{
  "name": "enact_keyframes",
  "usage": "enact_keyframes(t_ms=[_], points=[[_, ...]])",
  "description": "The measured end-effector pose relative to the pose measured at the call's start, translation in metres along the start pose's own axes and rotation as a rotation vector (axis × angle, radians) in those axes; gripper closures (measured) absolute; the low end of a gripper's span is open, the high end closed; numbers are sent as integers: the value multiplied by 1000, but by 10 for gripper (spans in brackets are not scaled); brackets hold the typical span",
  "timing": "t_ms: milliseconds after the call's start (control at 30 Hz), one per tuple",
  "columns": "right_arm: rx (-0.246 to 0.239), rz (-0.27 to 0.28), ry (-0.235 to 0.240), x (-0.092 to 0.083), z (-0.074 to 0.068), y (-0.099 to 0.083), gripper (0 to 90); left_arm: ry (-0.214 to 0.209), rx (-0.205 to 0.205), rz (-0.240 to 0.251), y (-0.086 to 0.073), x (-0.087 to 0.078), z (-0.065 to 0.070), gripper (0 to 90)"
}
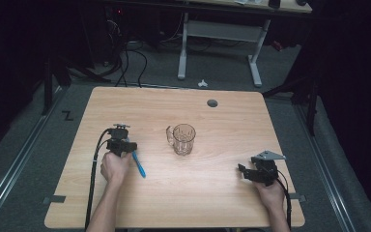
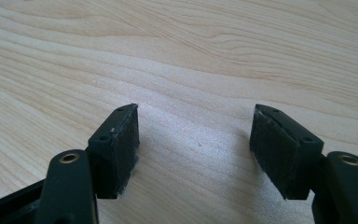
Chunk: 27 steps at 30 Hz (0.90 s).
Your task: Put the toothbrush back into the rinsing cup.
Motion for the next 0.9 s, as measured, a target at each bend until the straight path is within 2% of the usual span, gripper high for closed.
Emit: enact_keyframes(t_ms=[500,900], points=[[-1,0,0,0,0,0,334,-9,4,-15,-1,1,2,658],[-1,0,-1,0,0,0,334,0,14,-17,-2,1,3,737]])
Point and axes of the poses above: each handheld gripper's, and its own axes: x roughly forward along the jaws, y roughly out of its top, z roughly to its right, the point moved 4 cm from there along x, roughly forward along the jaws, and after that the axes turned 3 degrees about z, right-handed, at the moved point
